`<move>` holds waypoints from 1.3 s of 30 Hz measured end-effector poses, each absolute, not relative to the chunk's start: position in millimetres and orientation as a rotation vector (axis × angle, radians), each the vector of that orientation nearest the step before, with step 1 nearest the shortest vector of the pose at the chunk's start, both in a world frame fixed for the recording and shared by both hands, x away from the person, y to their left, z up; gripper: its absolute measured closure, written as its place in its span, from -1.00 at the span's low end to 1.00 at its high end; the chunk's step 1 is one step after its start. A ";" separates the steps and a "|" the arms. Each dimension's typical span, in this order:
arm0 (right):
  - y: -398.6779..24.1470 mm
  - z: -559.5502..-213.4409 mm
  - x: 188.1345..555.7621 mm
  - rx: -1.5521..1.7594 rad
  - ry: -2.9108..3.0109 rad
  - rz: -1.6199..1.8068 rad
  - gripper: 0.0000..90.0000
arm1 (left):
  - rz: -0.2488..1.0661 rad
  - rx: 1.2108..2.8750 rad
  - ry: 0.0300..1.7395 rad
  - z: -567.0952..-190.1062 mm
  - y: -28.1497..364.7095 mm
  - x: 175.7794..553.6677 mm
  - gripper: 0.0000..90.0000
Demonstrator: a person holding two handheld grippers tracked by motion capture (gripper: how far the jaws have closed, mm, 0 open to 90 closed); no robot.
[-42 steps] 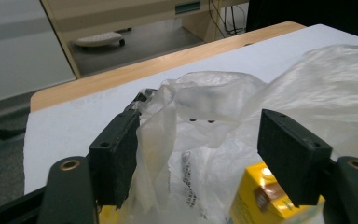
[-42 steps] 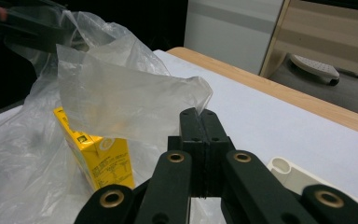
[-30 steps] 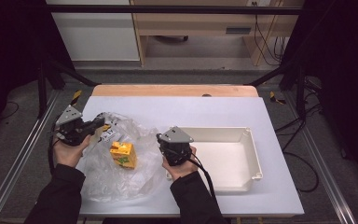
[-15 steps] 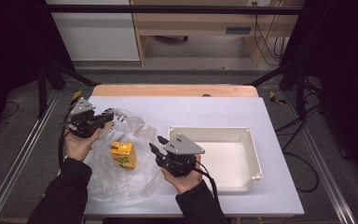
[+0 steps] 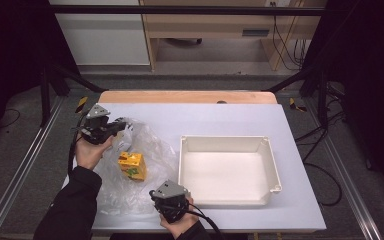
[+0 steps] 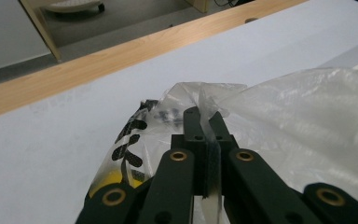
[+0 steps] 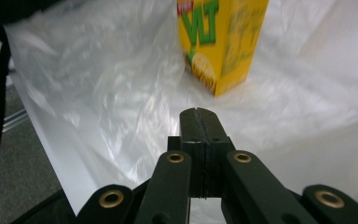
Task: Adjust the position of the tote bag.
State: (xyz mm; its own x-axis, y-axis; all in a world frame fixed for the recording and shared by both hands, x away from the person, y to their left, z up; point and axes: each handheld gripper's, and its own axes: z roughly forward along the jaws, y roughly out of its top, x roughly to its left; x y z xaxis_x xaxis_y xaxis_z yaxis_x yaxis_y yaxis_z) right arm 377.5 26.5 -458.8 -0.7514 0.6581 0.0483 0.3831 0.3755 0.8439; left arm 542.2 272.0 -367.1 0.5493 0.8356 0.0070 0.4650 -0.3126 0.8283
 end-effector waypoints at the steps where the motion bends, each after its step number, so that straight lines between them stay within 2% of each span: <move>1: 26.5 -458.8 377.5 0.917 2.344 1.318 1.00 | 0.561 1.966 1.057 -368.6 272.2 544.0 1.00; 5: 31.6 -477.1 376.0 0.930 2.397 1.253 1.00 | 0.535 2.003 1.088 -380.2 271.6 556.5 1.00; 13: 33.8 -483.7 374.7 0.927 2.436 1.230 1.00 | 0.461 2.040 1.127 -405.8 273.2 576.3 1.00; 26: 29.8 -492.4 374.7 0.939 2.441 1.247 1.00 | 0.371 2.026 1.260 -461.2 295.8 582.9 1.00; 35: 29.3 -492.8 374.7 0.943 2.441 1.255 1.00 | 0.338 2.048 1.299 -470.2 297.8 581.1 1.00; 39: 26.4 -486.1 374.0 0.924 2.407 1.307 0.93 | 0.374 2.011 1.284 -456.4 300.3 571.8 0.67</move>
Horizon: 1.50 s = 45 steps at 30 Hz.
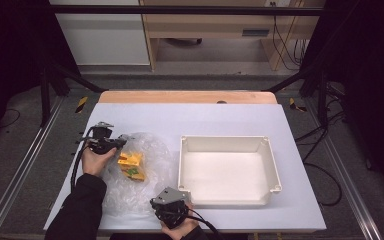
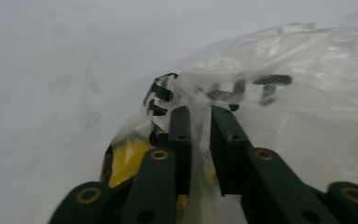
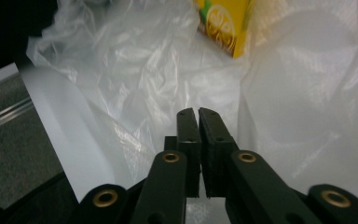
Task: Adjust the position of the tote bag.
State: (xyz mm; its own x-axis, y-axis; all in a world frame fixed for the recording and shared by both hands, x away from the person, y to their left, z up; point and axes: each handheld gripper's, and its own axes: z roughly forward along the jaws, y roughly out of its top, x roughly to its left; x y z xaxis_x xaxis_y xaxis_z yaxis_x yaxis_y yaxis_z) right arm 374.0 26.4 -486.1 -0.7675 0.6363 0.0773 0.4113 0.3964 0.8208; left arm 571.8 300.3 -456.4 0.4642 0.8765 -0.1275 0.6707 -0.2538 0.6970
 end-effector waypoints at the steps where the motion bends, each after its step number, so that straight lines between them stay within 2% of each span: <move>1: 26.4 -486.1 374.0 0.924 2.407 1.307 0.93 | 0.374 2.011 1.284 -456.4 300.3 571.8 0.59; 8: 13.1 -457.5 372.8 0.887 2.274 1.442 0.80 | 0.451 1.898 1.257 -421.8 320.8 537.1 0.23; 14: 7.0 -434.9 371.6 0.842 2.185 1.525 0.69 | 0.476 1.839 1.235 -412.2 338.5 502.1 0.15; 17: 5.4 -424.4 373.7 0.829 2.145 1.538 0.59 | 0.463 1.834 1.225 -413.8 342.4 493.3 0.16; 19: 4.7 -419.7 375.0 0.826 2.121 1.545 0.53 | 0.464 1.848 1.218 -418.3 343.1 485.3 0.25; 20: 3.9 -412.0 377.1 0.831 2.090 1.558 0.46 | 0.465 1.864 1.207 -422.2 342.2 482.8 0.36; 23: 3.6 -405.8 379.6 0.822 2.057 1.557 0.40 | 0.472 1.866 1.201 -424.6 340.6 484.5 0.75; 24: 4.3 -403.4 381.9 0.823 2.048 1.544 0.39 | 0.480 1.868 1.196 -425.2 339.9 485.5 0.75; 26: 10.3 -400.5 395.5 0.832 2.081 1.482 0.36 | 0.493 1.869 1.176 -423.9 338.0 486.6 1.00; 28: 15.8 -401.6 405.8 0.843 2.110 1.430 0.42 | 0.495 1.865 1.158 -420.9 337.4 486.4 1.00; 33: 17.8 -402.3 422.3 0.921 2.167 1.326 1.00 | 0.502 1.845 1.142 -416.0 336.9 487.5 1.00; 41: -21.3 -398.7 436.4 1.076 2.011 1.284 1.00 | 0.516 1.864 1.151 -417.5 334.7 493.9 1.00; 45: -33.8 -404.8 443.6 1.140 1.989 1.254 1.00 | 0.509 1.929 1.184 -428.9 330.7 503.8 1.00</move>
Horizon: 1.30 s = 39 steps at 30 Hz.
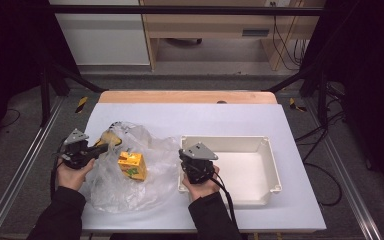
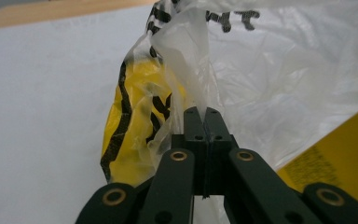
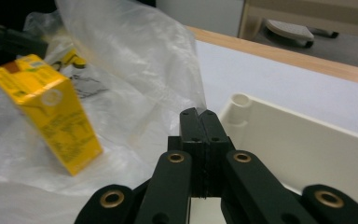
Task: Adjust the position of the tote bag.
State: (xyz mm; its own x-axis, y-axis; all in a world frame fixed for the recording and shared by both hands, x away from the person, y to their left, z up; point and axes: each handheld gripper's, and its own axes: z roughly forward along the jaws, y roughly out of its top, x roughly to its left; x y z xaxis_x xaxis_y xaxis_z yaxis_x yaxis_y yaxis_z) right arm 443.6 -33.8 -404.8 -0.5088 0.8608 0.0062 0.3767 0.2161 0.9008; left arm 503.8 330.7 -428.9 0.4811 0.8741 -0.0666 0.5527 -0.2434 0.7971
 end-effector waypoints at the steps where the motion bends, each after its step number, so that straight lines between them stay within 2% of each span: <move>1: -37.0 -407.4 445.4 1.156 1.986 1.249 1.00 | 0.501 1.952 1.200 -433.6 329.3 506.7 1.00; 9: -51.8 -423.9 455.9 1.252 1.986 1.174 1.00 | 0.448 2.040 1.246 -453.9 326.9 514.0 1.00; 15: -51.9 -435.0 460.0 1.283 2.047 1.131 1.00 | 0.444 2.037 1.259 -455.7 330.1 511.8 0.99; 17: -52.0 -434.3 458.8 1.264 2.048 1.148 0.97 | 0.441 2.024 1.259 -451.9 330.9 508.3 0.68; 20: -56.4 -427.2 453.7 1.228 2.018 1.219 0.77 | 0.462 1.980 1.240 -441.1 335.4 499.4 0.32; 25: -64.3 -408.0 438.7 1.153 1.977 1.332 0.58 | 0.503 1.880 1.199 -418.4 345.4 480.0 -0.03; 34: -49.9 -378.5 403.6 0.990 1.957 1.509 0.53 | 0.582 1.777 1.105 -379.7 345.1 460.0 -0.08; 39: -18.3 -388.4 387.5 0.913 2.083 1.511 0.46 | 0.544 1.798 1.014 -363.3 319.0 464.6 -0.15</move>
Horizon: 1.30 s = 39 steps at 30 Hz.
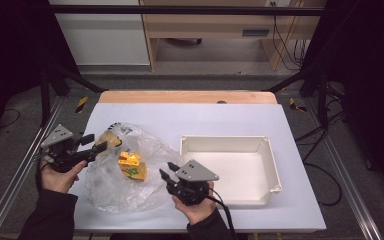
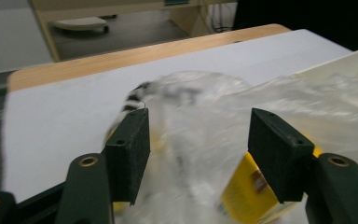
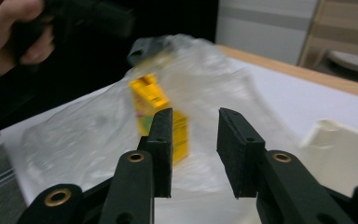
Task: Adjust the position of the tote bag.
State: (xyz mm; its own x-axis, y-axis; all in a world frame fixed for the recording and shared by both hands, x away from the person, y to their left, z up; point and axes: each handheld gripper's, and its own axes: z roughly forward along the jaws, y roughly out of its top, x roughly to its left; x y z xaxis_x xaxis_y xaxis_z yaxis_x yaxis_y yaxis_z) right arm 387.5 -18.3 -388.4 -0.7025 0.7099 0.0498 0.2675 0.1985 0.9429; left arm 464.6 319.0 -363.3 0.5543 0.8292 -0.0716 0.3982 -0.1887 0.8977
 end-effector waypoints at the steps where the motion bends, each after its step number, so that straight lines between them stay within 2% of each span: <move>1: -12.0 -392.6 385.4 0.902 2.105 1.508 0.46 | 0.543 1.820 0.992 -361.9 310.6 465.4 -0.16; 3: -6.2 -397.1 383.8 0.895 2.131 1.499 0.46 | 0.534 1.840 0.970 -361.1 302.0 466.3 -0.17; 4: 3.8 -408.4 382.6 0.885 2.182 1.475 0.52 | 0.521 1.894 0.928 -361.3 281.6 470.2 -0.18; 7: 11.7 -423.1 382.5 0.899 2.236 1.446 0.62 | 0.519 1.918 0.919 -363.2 270.4 475.1 -0.16; 9: 17.6 -440.4 381.9 0.923 2.286 1.409 0.74 | 0.518 1.945 0.924 -367.8 258.1 485.7 -0.07; 12: 21.9 -455.9 380.6 0.949 2.327 1.362 0.81 | 0.504 1.970 0.930 -372.1 251.8 494.8 0.13; 13: 21.9 -455.9 380.6 0.949 2.327 1.362 0.81 | 0.493 1.985 0.931 -374.6 249.2 499.4 0.13; 14: 23.1 -460.1 380.3 0.949 2.336 1.343 0.83 | 0.487 2.001 0.936 -377.1 246.8 503.4 0.21; 15: 24.5 -467.0 380.0 0.951 2.351 1.315 0.85 | 0.465 2.011 0.944 -381.9 243.3 509.1 0.40; 17: 24.6 -471.8 379.9 0.962 2.361 1.308 0.86 | 0.441 2.014 0.940 -385.8 241.6 513.0 0.57; 20: 24.6 -476.7 379.0 0.976 2.375 1.298 0.87 | 0.453 2.023 0.913 -389.1 239.4 515.2 0.94; 21: 24.9 -478.1 378.5 0.974 2.380 1.298 0.88 | 0.449 2.016 0.909 -389.6 238.8 516.0 1.00; 26: 27.1 -484.2 377.8 0.977 2.395 1.284 0.89 | 0.484 2.004 0.931 -390.1 238.6 523.5 1.00; 39: 25.5 -494.3 377.5 0.978 2.413 1.279 0.94 | 0.406 1.999 1.092 -419.0 258.6 570.5 1.00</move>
